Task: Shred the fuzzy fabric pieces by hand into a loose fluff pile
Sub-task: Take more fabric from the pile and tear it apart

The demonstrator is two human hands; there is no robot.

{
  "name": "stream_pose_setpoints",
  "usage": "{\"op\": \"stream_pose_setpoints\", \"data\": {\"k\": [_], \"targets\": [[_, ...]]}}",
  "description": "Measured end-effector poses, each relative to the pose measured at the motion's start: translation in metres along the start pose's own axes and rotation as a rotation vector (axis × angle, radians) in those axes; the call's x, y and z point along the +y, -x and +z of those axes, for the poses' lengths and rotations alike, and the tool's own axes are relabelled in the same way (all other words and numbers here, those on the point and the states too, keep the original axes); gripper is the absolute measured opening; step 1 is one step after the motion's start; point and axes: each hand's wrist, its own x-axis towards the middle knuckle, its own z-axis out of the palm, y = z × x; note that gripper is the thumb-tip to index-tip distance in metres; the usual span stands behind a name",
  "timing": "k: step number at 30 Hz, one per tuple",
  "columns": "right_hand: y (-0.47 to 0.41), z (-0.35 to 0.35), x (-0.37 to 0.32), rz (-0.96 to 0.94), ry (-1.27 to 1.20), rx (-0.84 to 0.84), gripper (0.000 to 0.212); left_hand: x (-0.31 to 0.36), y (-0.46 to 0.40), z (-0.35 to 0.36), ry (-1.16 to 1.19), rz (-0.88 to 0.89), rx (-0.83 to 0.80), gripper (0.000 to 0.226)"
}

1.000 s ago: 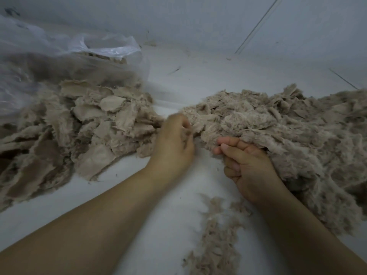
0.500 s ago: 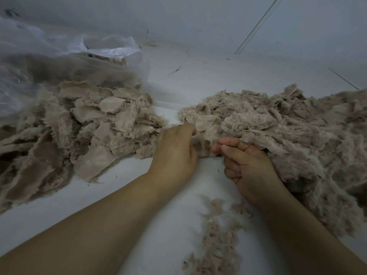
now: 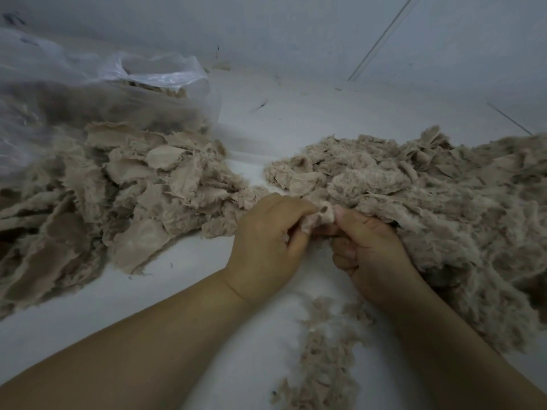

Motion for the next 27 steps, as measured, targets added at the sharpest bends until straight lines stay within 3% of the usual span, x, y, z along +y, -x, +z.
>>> {"op": "stream_pose_setpoints", "data": {"k": [3,8,13,14,17,21,24,27], "targets": [[0.002,0.001,-0.002,-0.022,0.012,-0.042,0.031,0.002,0.004,0.004,0.041,0.076,-0.102,0.014],[0.002,0.003,-0.003,-0.025,0.055,-0.043,0.021,-0.001,0.002,0.002,0.054,-0.021,-0.109,0.016],[0.000,0.003,-0.002,0.009,-0.007,0.051,0.043,0.005,0.001,0.000,0.132,-0.021,-0.147,0.008],[0.000,0.002,-0.002,0.017,-0.028,0.066,0.043,0.006,0.002,0.000,0.190,-0.026,-0.169,0.018],[-0.001,0.002,-0.002,0.034,-0.065,0.063,0.029,0.006,0.004,0.002,0.351,-0.194,-0.201,0.043],[-0.002,0.000,-0.002,0.036,-0.112,0.044,0.032,0.001,0.003,0.010,0.240,-0.464,-0.239,0.034],[-0.003,-0.002,-0.001,0.038,-0.123,0.040,0.027,-0.002,0.003,0.015,0.185,-0.456,-0.385,0.036],[-0.001,-0.003,-0.001,0.024,-0.094,0.015,0.024,-0.004,0.003,0.015,0.350,-0.515,-0.320,0.032]]}}
